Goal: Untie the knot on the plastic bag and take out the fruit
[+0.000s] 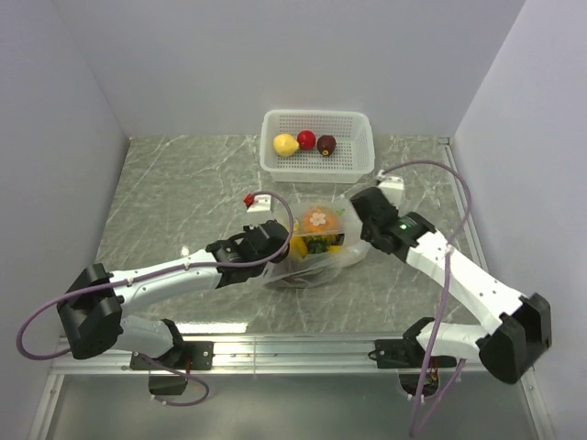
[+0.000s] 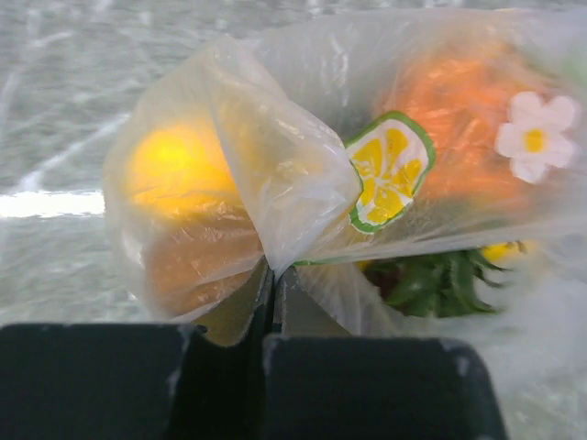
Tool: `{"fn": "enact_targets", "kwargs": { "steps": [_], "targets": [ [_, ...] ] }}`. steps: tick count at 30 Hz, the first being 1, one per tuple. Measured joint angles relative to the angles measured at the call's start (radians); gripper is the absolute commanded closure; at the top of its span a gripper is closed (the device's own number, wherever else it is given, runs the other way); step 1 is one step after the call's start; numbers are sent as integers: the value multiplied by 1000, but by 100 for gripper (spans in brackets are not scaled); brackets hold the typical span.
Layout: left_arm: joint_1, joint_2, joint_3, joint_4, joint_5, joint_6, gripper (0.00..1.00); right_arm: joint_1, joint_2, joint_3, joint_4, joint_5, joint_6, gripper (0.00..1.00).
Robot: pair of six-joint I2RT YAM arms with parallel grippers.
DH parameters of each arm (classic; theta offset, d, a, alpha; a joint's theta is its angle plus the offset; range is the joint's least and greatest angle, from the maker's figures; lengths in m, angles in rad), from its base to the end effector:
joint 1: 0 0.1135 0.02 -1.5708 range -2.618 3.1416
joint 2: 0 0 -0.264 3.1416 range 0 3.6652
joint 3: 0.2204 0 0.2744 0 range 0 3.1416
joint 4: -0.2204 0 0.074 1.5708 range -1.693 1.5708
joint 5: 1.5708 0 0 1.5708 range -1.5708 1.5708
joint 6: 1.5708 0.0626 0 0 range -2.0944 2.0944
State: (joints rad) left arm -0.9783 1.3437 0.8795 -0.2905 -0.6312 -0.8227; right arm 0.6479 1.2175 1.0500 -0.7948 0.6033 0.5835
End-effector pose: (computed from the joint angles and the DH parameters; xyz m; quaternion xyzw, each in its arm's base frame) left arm 0.2080 -0.2428 0.2192 -0.0550 0.8795 -0.1186 0.4576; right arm 0.2403 0.1373 0.2727 0.0596 0.9134 -0.0662 0.3972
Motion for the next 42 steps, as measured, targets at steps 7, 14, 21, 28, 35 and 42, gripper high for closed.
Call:
{"fn": "enact_targets", "kwargs": {
  "steps": [7,14,21,28,35,42],
  "targets": [
    [15,-50,-45,63,111,-2,99,-223,-48,-194,261,-267,-54,100],
    [71,-126,-70,44,167,-2,99,-318,-15,-227,367,-421,-65,97],
    [112,-184,-69,8,238,76,99,-303,-103,-227,404,-454,-136,76],
    [140,-156,-5,-105,249,114,99,-126,-257,-94,314,-302,-225,30],
    [140,-135,41,-141,262,127,99,90,-309,49,295,-291,-231,49],
    [140,-136,41,-143,269,126,99,194,-214,-116,513,-367,-156,57]
  ]
}}
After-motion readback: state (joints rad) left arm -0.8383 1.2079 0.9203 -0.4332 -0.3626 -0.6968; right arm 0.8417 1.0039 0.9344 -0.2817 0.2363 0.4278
